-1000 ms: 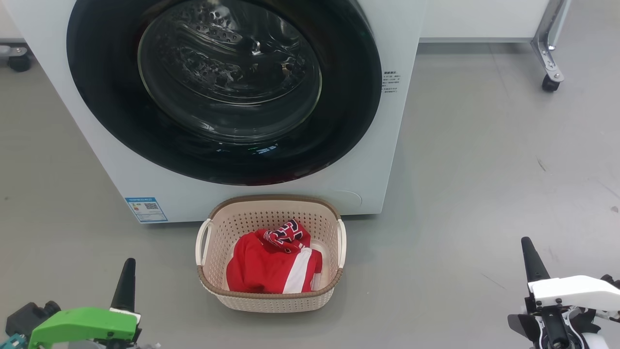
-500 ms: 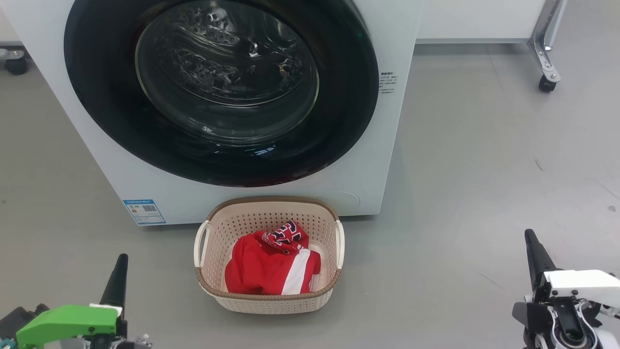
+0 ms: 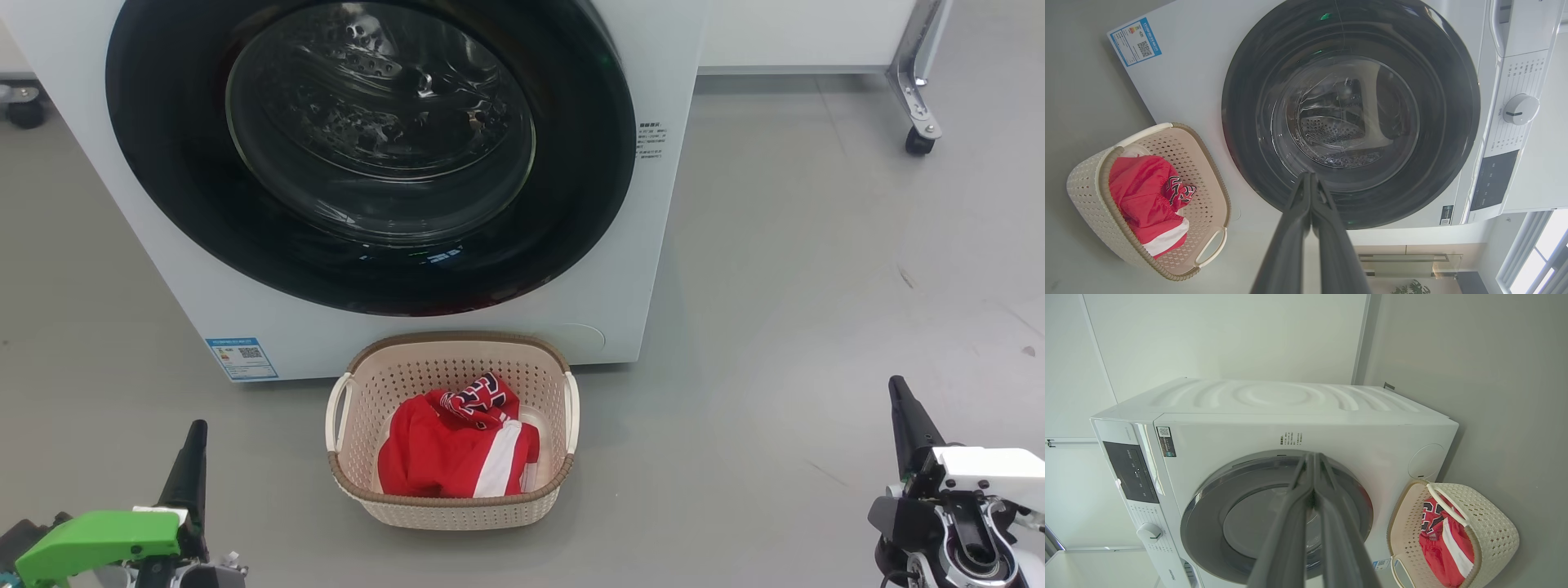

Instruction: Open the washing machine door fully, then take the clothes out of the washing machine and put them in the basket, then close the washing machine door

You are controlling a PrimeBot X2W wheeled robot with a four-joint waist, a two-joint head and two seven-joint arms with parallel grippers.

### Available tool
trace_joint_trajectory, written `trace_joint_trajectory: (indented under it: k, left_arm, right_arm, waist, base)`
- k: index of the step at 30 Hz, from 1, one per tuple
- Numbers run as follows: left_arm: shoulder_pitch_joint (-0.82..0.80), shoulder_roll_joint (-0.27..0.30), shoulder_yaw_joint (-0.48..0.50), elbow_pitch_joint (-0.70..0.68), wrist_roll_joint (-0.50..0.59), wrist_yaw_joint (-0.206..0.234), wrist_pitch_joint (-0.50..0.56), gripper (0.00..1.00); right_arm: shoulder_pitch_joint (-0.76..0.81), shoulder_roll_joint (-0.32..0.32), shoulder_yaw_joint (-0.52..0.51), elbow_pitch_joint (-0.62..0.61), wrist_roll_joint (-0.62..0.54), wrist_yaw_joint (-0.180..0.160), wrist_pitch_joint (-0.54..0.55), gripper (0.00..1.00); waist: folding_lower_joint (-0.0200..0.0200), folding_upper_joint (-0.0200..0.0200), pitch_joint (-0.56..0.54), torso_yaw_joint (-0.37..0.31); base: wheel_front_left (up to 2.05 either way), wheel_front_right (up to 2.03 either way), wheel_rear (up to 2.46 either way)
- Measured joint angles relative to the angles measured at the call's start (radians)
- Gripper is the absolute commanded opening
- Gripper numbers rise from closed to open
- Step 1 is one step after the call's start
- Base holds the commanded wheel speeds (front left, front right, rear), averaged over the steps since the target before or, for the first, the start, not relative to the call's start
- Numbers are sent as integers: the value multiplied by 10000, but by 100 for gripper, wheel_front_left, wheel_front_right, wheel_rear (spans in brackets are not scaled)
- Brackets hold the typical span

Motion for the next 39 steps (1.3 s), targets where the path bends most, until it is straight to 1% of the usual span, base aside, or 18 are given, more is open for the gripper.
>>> trace_joint_trajectory:
  k: [16, 20, 39]
  left_arm:
    - [-23, -8, 8, 33, 0, -2, 2, 0]
    - [-24, -10, 10, 38, 0, -2, 2, 0]
    - [-27, -13, 17, 48, 0, -2, 75, 0]
  right_arm:
    - [0, 0, -12, 44, 0, 4, 69, 0]
    - [-1, 0, -15, 52, 0, 77, 69, 0]
    - [-2, 2, -33, 88, 0, 77, 71, 0]
  waist:
    - [0, 0, -2, 0]
    - [0, 0, -2, 0]
    - [0, 0, -3, 0]
  base:
    - [0, 0, 0]
    - [0, 0, 0]
    - [0, 0, 0]
